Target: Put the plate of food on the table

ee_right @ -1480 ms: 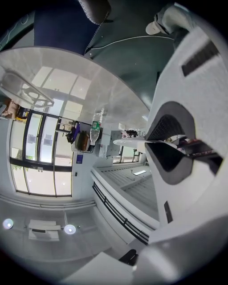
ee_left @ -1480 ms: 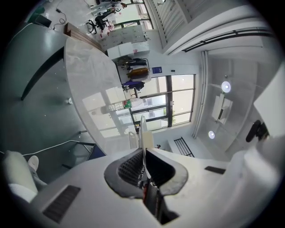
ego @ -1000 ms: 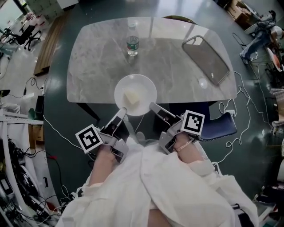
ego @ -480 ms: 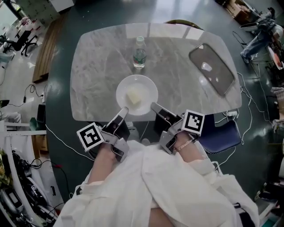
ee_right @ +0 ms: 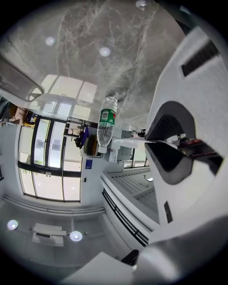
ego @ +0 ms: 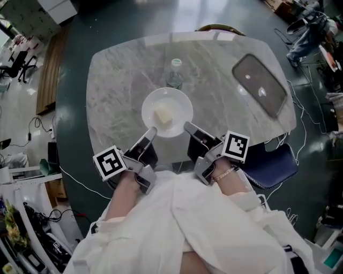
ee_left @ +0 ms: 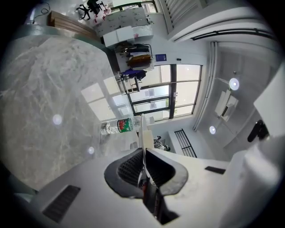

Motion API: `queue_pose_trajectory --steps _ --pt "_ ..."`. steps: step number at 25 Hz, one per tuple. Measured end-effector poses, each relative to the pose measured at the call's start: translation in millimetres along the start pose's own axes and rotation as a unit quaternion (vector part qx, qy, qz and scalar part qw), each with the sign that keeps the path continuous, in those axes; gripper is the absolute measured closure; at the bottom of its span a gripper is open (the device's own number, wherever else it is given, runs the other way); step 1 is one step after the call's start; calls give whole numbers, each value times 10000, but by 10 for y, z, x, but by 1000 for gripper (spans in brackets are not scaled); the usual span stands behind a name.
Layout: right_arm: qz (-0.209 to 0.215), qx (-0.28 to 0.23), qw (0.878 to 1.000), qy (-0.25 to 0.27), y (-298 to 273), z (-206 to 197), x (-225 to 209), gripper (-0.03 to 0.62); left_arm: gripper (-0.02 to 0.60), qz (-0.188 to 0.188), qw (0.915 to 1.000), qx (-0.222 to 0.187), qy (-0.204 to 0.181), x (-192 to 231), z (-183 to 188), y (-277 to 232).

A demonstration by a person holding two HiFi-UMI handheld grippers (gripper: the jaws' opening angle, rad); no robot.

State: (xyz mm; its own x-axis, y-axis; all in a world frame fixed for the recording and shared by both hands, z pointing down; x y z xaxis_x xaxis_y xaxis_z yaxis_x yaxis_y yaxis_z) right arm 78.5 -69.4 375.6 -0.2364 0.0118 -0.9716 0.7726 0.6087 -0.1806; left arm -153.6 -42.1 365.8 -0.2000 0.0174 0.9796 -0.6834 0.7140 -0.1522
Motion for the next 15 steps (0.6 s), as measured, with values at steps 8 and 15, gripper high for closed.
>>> queue_pose_trajectory --steps 8,15 --pt "-179 -490 9982 -287 -291 -74 -31 586 557 26 9985 540 8 150 442 -97" --pt "-301 -608 9970 -382 -289 -127 -66 586 557 -2 9976 687 125 214 471 -114"
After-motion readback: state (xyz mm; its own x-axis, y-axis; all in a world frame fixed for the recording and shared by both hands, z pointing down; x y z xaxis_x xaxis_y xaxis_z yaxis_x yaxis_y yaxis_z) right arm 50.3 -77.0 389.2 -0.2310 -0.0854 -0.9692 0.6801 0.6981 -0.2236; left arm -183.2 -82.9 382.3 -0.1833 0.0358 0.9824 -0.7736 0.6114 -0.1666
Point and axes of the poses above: the fingertips, and each gripper's own axes: y backward along the fingers, x to its left, z out of its top, the point moved 9 cm from there along y, backward along the fingers
